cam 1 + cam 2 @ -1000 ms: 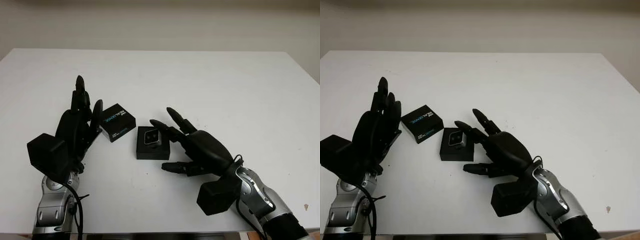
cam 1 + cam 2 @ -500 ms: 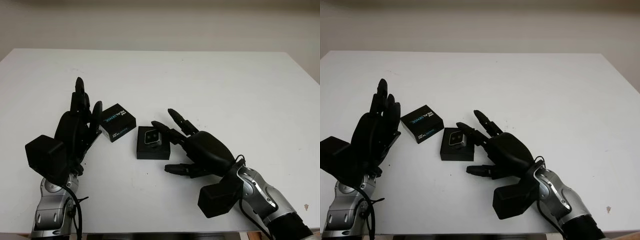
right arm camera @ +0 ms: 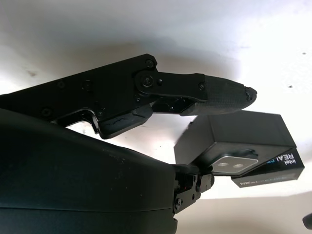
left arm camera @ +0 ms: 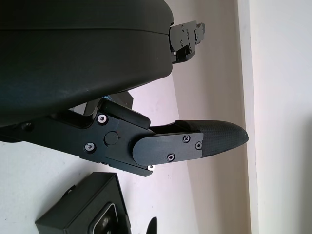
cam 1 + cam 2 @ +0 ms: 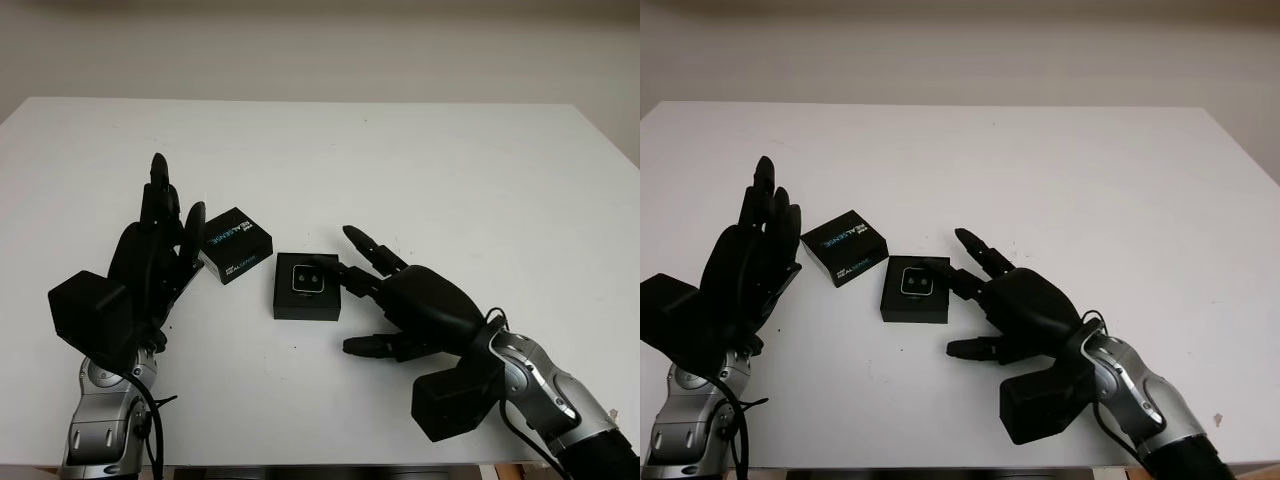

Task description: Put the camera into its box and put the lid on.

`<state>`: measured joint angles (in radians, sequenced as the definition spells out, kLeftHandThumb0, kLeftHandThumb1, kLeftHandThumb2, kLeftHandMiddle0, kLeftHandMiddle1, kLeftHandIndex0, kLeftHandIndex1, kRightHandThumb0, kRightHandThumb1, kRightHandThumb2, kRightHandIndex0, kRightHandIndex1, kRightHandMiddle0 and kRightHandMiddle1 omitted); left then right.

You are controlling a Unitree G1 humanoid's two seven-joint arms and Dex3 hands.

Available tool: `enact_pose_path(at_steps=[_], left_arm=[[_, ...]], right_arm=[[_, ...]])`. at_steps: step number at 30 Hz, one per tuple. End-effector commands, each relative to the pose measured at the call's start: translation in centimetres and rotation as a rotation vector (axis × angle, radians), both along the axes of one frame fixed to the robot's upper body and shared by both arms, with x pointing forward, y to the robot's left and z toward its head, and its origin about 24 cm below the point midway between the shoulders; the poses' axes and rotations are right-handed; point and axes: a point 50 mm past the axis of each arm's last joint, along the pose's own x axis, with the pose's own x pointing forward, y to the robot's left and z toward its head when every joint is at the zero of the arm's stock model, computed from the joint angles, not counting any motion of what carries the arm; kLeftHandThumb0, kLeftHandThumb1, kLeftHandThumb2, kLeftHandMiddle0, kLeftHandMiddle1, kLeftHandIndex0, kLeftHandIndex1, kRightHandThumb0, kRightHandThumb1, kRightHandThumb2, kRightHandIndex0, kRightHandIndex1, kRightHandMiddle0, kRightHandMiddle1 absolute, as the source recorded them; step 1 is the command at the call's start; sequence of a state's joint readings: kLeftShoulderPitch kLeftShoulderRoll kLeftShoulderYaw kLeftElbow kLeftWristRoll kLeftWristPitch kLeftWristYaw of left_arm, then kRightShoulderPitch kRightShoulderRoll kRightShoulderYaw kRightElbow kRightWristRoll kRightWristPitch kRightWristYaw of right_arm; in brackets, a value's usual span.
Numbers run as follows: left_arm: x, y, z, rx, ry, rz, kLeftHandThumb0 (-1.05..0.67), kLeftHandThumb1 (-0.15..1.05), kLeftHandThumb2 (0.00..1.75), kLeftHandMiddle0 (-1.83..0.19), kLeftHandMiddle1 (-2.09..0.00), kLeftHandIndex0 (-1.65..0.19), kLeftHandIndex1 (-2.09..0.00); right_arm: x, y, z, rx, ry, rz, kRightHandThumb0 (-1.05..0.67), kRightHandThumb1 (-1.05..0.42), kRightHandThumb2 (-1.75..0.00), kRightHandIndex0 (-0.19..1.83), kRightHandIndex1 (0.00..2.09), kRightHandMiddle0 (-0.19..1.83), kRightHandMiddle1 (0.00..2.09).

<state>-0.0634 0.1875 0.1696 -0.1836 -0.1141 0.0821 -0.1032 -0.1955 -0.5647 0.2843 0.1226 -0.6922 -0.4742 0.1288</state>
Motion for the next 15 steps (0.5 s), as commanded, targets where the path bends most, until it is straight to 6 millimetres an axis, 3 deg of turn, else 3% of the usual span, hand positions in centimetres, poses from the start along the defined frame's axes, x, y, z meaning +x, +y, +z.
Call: enact_pose_path(at_steps=[1, 8, 12, 15], left_arm=[[-0.19, -0.09, 0.23, -0.004, -0.01, 0.001, -0.75, 1.05, 0.5, 0.19, 0.0, 0.19, 0.0], [-0.25, -0.21, 0.23, -0.004, -0.007, 0.0, -0.76, 1.05, 0.5, 0.19, 0.0, 0.19, 0.0], [-0.19, -0.18, 0.21, 0.0, -0.007, 0.01, -0.76, 1.05, 0.5, 0.19, 0.0, 0.19, 0.0], [-0.1, -0.11, 0.25, 0.004, -0.013, 0.005, -0.75, 1.05, 0.51, 0.19, 0.0, 0.19, 0.0]], right_arm=[[-0.29, -0.47, 0.1, -0.018, 0.004, -0.005, -0.84, -1.05, -0.48, -0.18, 0.05, 0.35, 0.13], [-0.51, -0.27, 0.38, -0.013, 0.002, 0.002, -0.85, -1.05, -0.48, -0.18, 0.05, 0.32, 0.1], [-0.31, 0.03, 0.49, 0.065, 0.01, -0.028, -0.84, -1.05, -0.49, -0.19, 0.01, 0.08, 0.01], [0.08, 0.35, 0.86, 0.266, 0.045, -0.084, -0.81, -1.05, -0.48, -0.18, 0.01, -0.09, 0.0]])
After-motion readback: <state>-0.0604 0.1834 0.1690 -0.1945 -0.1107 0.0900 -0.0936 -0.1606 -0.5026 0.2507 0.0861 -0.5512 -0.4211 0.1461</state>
